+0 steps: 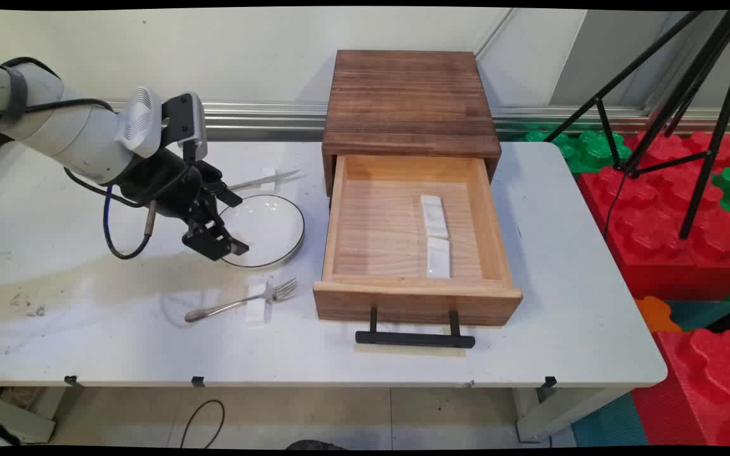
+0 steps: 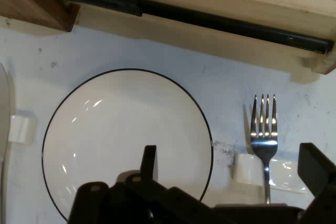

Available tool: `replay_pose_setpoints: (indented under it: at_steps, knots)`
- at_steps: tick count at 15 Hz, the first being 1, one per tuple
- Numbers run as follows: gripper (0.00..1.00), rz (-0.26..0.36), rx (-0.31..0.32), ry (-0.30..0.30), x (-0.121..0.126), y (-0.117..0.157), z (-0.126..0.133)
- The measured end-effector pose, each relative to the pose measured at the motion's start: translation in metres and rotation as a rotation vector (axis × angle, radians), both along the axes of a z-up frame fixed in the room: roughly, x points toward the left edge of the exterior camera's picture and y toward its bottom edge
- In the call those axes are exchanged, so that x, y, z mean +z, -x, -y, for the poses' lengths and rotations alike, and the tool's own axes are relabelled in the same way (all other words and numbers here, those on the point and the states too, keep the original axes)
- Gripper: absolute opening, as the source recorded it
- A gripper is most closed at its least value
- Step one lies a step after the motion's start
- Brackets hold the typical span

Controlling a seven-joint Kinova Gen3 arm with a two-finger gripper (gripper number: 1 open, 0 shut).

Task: Pick up the knife from the left of the white plate

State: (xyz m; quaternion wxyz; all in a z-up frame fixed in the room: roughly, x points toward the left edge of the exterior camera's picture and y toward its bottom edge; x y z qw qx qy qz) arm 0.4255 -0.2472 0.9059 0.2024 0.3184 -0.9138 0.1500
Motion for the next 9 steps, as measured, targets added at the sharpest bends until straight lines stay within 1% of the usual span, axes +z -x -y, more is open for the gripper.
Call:
replay_pose_setpoints:
  at_steps: [4,9]
  knots:
    - [1.00,0.008,0.023,0.013,0.004,-0.003,0.003]
    - [1.00,0.031,0.074,0.038,0.010,-0.018,0.019]
